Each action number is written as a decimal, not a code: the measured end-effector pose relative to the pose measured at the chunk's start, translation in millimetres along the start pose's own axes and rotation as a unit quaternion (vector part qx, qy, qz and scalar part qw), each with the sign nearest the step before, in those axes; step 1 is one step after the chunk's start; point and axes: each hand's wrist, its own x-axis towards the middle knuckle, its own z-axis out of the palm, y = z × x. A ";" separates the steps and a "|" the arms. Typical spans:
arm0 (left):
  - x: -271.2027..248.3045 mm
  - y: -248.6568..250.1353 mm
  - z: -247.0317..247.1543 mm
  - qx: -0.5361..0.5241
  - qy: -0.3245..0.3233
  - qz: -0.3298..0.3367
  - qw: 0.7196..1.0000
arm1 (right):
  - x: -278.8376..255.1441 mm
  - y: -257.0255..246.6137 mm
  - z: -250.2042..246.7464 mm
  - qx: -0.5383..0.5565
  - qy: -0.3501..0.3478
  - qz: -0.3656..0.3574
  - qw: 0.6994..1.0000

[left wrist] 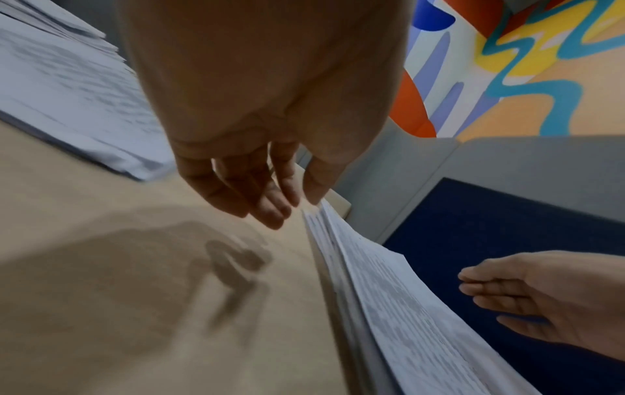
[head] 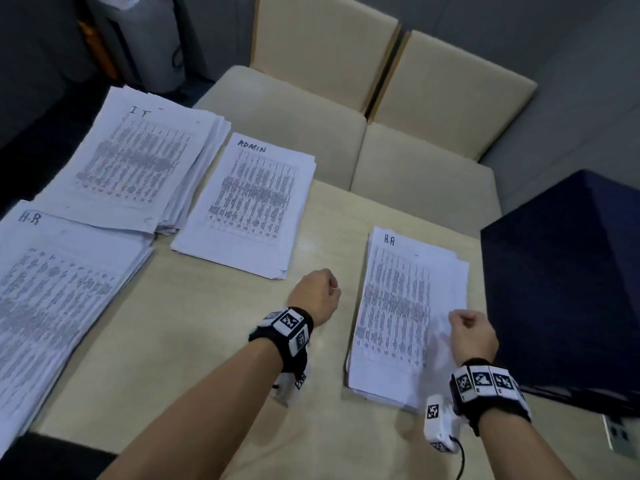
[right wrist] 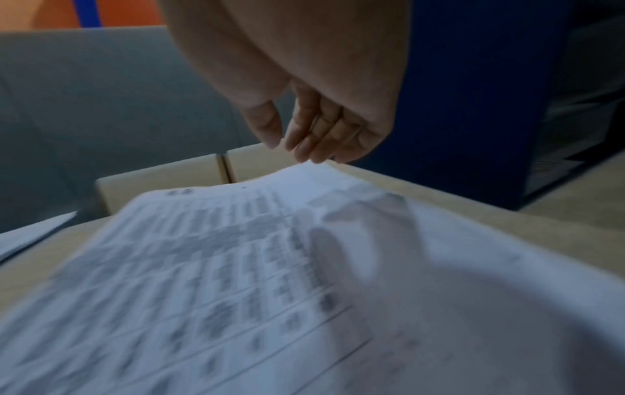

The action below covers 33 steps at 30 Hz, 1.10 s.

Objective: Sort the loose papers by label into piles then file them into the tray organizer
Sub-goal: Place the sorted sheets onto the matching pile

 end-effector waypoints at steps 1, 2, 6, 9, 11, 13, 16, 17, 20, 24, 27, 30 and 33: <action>2.4 9.4 11.2 0.019 0.003 -0.015 1.000 | 13.4 11.8 -7.2 0.001 0.001 0.021 1.000; 5.9 18.1 21.3 0.043 0.001 -0.029 0.999 | 26.0 23.4 -11.6 0.004 -0.015 0.038 0.999; 15.2 44.8 50.6 0.180 -0.052 -0.052 0.981 | 62.7 60.8 -12.2 0.055 -0.106 0.066 0.991; 11.6 58.9 62.5 0.213 -0.027 -0.004 0.977 | 71.4 69.3 -14.2 0.099 -0.145 0.077 0.981; 6.8 65.7 65.7 0.192 -0.032 0.075 0.978 | 75.1 67.2 -16.6 0.137 -0.169 0.088 0.972; 1.7 71.9 64.5 0.181 -0.044 0.155 0.970 | 81.0 66.7 -18.1 0.166 -0.184 0.093 0.964; -3.0 76.2 61.5 0.130 -0.047 0.200 0.970 | 85.0 68.4 -25.5 0.241 -0.193 0.115 0.944; -3.5 77.2 60.2 0.105 -0.055 0.197 0.973 | 83.3 68.4 -29.8 0.273 -0.198 0.127 0.933; 0.7 75.6 63.3 0.076 -0.058 0.142 0.985 | 75.8 68.5 -40.1 0.309 -0.179 0.140 0.923; 12.8 68.9 82.6 0.086 0.056 -0.031 0.994 | 71.6 74.0 -40.6 0.363 -0.136 0.159 0.908; 14.9 65.4 96.8 0.169 0.053 -0.069 0.982 | 65.7 76.8 -41.6 0.401 -0.127 0.167 0.892; 12.2 66.0 96.4 0.149 0.136 0.010 0.979 | 64.6 67.5 -44.3 0.420 -0.118 0.159 0.885; 6.0 69.8 79.0 0.015 0.073 0.069 0.995 | 59.0 46.9 -45.0 0.451 -0.166 0.140 0.865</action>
